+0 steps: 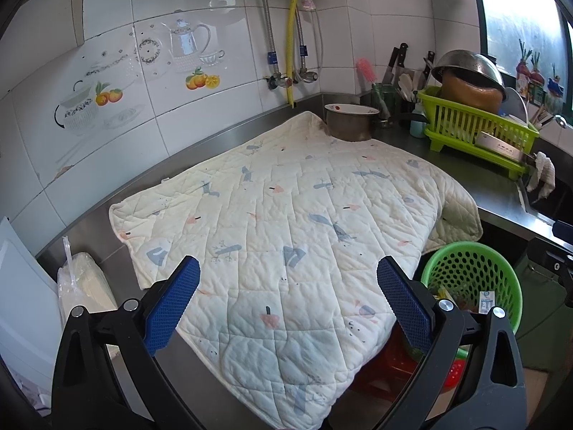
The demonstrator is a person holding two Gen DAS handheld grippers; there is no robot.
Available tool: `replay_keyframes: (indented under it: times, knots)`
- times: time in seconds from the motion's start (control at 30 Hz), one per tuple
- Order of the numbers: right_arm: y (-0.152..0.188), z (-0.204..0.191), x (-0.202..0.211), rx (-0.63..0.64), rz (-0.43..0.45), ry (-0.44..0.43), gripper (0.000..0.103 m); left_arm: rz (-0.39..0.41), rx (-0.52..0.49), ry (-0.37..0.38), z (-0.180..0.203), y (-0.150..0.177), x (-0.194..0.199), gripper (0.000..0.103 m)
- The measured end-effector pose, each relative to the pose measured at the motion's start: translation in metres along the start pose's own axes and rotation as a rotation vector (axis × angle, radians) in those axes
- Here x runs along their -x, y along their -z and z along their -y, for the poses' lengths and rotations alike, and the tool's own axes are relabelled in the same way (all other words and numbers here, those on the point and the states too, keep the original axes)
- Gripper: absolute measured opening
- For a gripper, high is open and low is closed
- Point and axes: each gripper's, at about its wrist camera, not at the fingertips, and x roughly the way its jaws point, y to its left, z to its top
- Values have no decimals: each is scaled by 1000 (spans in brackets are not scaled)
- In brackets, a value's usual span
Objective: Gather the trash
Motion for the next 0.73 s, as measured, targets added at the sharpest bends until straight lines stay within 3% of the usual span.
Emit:
replay_keyframes:
  times: [0.73]
  knots:
    - [1, -3, 1, 1, 2, -4, 96, 25, -15, 0, 0, -2, 5, 98]
